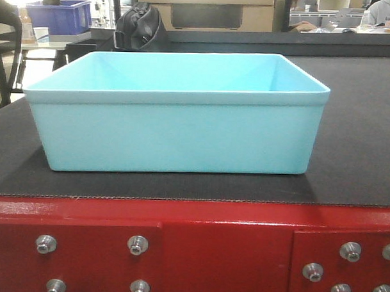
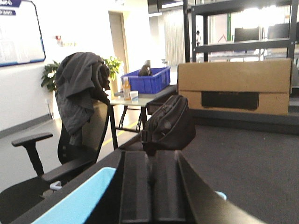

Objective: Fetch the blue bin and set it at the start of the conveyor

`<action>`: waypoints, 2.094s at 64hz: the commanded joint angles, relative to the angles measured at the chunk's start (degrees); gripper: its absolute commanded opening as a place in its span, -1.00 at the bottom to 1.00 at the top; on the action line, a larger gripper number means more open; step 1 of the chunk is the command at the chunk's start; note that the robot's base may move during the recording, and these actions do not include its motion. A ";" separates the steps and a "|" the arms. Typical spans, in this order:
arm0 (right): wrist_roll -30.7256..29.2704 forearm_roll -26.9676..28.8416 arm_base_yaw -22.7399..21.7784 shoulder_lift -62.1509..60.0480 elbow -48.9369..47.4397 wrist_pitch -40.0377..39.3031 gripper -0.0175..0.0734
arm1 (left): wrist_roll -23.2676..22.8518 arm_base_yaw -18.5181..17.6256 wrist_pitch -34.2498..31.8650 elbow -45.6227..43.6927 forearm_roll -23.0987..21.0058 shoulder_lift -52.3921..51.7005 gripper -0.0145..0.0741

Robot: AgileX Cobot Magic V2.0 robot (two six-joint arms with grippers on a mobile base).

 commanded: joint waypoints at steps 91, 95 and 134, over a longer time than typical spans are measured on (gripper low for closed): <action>-35.54 28.16 -27.46 -21.76 30.44 -5.12 -0.97 | 0.20 0.12 -0.96 0.11 -0.42 -0.92 -0.92; -35.54 28.16 -27.46 -24.22 33.03 -5.23 -0.97 | 0.20 0.12 -0.96 0.11 -0.42 -0.92 -0.92; -35.54 27.38 -26.27 -32.70 38.19 -2.96 -0.97 | 0.20 0.12 -1.23 0.11 -0.42 -1.07 -0.92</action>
